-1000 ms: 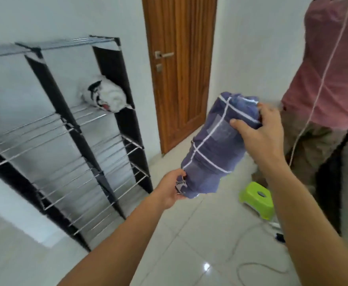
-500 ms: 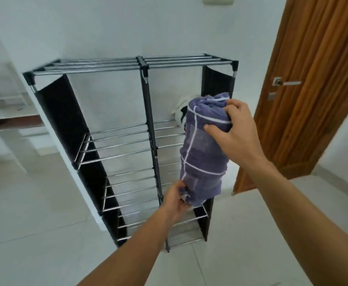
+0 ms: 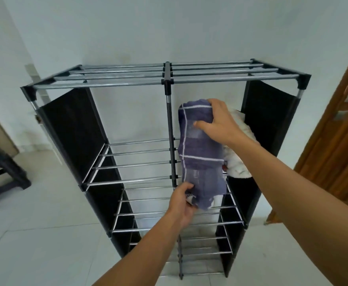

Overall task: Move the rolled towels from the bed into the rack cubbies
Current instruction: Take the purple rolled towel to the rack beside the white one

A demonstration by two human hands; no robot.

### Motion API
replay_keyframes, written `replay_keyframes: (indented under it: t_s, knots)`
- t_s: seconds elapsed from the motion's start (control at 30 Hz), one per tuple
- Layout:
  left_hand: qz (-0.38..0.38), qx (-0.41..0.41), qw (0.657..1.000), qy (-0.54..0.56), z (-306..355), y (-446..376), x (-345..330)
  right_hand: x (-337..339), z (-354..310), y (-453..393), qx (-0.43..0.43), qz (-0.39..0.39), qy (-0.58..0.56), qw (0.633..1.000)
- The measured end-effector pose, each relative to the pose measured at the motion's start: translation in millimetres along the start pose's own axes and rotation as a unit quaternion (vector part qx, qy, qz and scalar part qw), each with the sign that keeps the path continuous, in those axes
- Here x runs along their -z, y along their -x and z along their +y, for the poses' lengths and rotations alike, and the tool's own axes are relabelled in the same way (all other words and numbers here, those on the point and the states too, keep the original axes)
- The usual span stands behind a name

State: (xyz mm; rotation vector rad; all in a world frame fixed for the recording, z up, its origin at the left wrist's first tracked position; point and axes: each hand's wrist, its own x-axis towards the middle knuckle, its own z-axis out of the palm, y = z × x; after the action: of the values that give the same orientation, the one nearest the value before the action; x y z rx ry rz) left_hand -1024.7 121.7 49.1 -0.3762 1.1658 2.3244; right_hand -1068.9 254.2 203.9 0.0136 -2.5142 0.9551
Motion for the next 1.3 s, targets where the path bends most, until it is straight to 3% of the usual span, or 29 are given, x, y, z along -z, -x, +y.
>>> replay_keyframes:
  t_s: [0.3, 0.4, 0.53, 1.03, 1.17, 1.3]
  knots:
    - [-0.042, -0.04, 0.997, -0.044, 29.6, -28.6, -20.3, -20.3, 16.7, -89.6, -0.042, 0.003, -0.046, 0.998]
    - [-0.03, -0.04, 0.997, -0.066, 27.9, -34.4, -16.2, -40.7, 34.0, -93.2, -0.091, -0.047, -0.022, 0.995]
    - [-0.015, -0.078, 0.993, -0.092, 27.2, -44.1, -12.5, -78.1, 58.4, -75.3, -0.147, -0.171, 0.067, 0.972]
    - [-0.021, -0.075, 0.991, -0.107, 23.9, -46.3, -16.0, -92.2, 57.4, -37.9, -0.123, -0.09, 0.11, 0.982]
    - [-0.015, -0.081, 0.977, -0.196, 19.4, -41.2, -9.1, -92.8, 52.7, -12.3, -0.057, -0.008, 0.221, 0.974]
    - [-0.003, -0.128, 0.946, -0.297, 4.8, -24.5, -0.8, -81.3, 50.1, 12.9, -0.042, -0.002, 0.2, 0.979]
